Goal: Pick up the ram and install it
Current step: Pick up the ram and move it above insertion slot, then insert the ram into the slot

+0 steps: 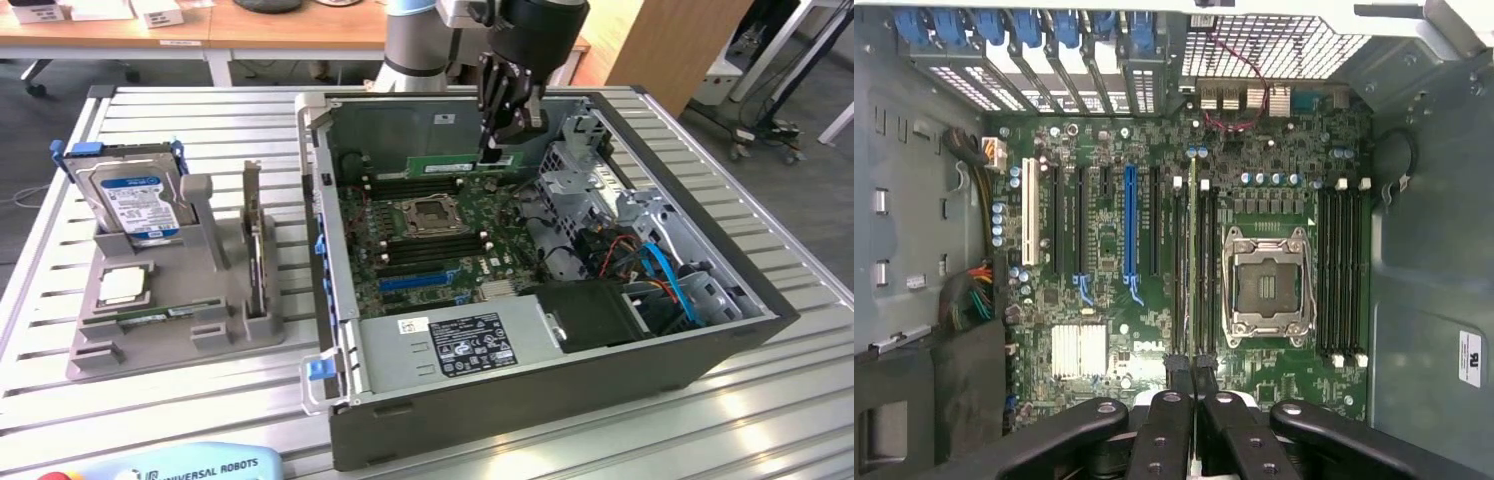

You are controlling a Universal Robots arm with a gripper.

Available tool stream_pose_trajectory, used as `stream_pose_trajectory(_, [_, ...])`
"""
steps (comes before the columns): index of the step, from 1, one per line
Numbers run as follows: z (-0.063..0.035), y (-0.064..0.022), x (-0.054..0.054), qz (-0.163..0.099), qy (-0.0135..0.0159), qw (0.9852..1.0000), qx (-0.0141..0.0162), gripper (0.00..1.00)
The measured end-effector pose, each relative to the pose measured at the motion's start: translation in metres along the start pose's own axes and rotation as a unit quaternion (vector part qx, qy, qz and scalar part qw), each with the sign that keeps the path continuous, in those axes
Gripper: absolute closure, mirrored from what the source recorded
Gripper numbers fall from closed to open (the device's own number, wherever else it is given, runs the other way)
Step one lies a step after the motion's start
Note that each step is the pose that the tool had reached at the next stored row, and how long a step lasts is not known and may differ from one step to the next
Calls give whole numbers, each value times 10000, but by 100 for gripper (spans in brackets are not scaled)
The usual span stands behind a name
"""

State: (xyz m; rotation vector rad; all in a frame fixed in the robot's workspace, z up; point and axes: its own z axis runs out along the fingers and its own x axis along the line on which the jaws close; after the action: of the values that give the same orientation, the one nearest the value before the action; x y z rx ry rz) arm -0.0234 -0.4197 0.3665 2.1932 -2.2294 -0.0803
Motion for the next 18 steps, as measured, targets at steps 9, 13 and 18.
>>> stream_pose_trajectory(9, [28, -2, 1, 0, 0, 10000, 0, 88])
stream_pose_trajectory(13, [61, -3, 1, 0, 0, 10000, 0, 88])
stream_pose_trajectory(18, [108, -5, 3, 0, 0, 10000, 0, 88])
